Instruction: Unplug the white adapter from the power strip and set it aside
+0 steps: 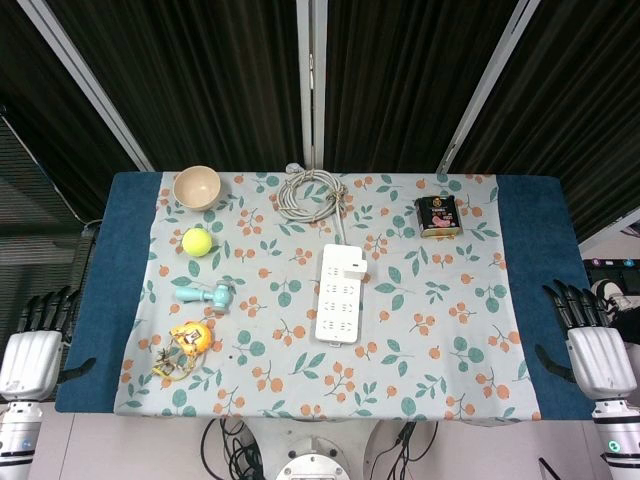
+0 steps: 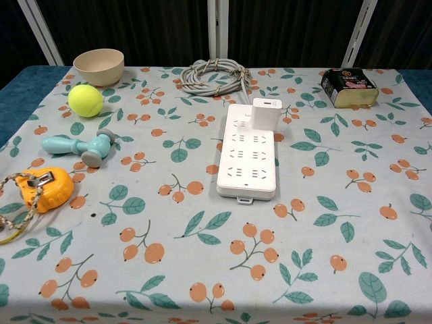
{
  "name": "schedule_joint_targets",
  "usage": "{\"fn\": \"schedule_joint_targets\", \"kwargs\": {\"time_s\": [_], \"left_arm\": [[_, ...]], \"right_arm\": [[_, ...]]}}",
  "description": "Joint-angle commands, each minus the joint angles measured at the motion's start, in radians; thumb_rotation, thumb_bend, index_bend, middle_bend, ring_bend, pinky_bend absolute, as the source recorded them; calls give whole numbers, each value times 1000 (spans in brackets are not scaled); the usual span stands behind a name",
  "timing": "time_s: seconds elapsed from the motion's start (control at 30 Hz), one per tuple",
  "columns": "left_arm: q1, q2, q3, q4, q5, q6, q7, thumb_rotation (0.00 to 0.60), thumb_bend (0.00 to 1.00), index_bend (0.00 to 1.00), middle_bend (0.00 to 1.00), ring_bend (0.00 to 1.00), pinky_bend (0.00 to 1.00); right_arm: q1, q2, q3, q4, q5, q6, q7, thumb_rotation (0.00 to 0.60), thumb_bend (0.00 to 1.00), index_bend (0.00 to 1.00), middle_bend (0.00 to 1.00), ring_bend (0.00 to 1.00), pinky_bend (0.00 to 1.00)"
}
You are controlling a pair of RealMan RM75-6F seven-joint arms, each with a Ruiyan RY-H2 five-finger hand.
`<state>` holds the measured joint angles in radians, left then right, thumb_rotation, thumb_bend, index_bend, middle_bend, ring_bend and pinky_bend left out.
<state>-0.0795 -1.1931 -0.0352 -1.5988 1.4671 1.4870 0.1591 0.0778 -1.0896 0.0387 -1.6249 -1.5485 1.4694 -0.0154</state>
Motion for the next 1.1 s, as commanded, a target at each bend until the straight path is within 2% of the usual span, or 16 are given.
{"fn": "schedule_joint_targets", "kwargs": {"time_s": [0.03,0.37,0.6,0.7,0.77,0.9,1.1], "left_arm": [[-6,-7,1,10,-6,-15,-3,600,53,49,0,0,0],[-33,-6,2,2,27,-37,1,600,54,60,0,0,0],[-142,13,12,-49,185,-112,-13,600,65,81,13,0,0],[-218,15,4,-80,249,-178,-23,600,127,106,32,0,0],[-281,7,-4,-98,282,-242,-30,600,216,121,50,0,0],[-408,-37,-27,-107,320,-376,-49,600,344,148,92,0,6],[-578,-160,-76,-53,296,-556,-65,600,380,150,99,0,20]], "right_arm": [[7,-7,0,2,6,-11,-2,600,225,0,21,0,0],[18,11,1,-21,-11,-16,15,600,226,0,19,0,0],[93,92,23,-83,-62,-78,78,600,226,0,20,0,0],[150,134,47,-135,-80,-129,84,600,232,0,32,0,0],[195,159,67,-173,-80,-177,84,600,242,0,41,0,0],[280,168,113,-239,-31,-277,39,600,266,0,46,0,0],[416,115,176,-301,138,-453,-83,600,268,0,58,0,0]]}}
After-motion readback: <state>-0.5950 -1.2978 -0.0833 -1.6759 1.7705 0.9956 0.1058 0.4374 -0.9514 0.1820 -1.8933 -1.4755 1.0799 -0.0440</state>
